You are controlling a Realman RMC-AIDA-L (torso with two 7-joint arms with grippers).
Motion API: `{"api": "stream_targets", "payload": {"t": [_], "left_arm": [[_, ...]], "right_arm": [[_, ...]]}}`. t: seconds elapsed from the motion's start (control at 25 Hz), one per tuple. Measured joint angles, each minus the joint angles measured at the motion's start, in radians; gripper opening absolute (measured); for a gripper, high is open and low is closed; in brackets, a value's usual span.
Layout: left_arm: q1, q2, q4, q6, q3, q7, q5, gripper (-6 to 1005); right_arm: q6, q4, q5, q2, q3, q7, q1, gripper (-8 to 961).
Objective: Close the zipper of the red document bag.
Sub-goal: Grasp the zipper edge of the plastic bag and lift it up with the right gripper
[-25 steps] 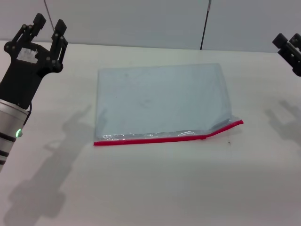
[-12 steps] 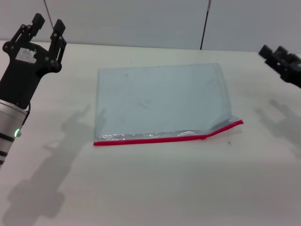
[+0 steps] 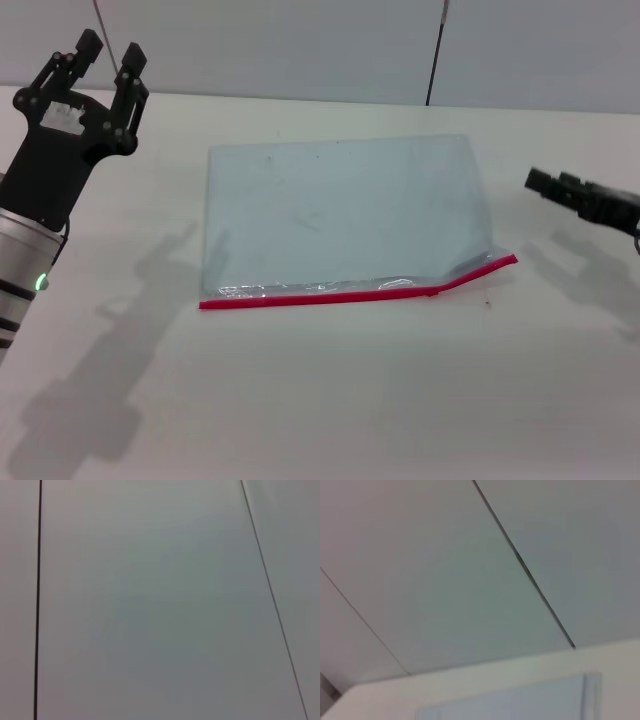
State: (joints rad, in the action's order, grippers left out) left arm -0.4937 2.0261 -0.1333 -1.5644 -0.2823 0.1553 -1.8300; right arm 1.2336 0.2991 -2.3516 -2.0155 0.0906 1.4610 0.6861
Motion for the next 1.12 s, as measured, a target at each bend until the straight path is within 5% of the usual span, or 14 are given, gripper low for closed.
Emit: {"api": "stream_targets", "payload": {"t": [0.48,1.12], "left_arm": [[0.003,-0.001,0.000,0.000,0.000,0.000,-0.002,437],[-0.001,0.001,-0.002,-0.002,0.000,-0.002,-0.002,432]], "right_arm": [[0.009,0.030,-0.278,0.005,0.000,0.160,0.041,713],[-0.054,-0.024,-0.349,-0.003,-0.038,0.190,0.097,713]]}}
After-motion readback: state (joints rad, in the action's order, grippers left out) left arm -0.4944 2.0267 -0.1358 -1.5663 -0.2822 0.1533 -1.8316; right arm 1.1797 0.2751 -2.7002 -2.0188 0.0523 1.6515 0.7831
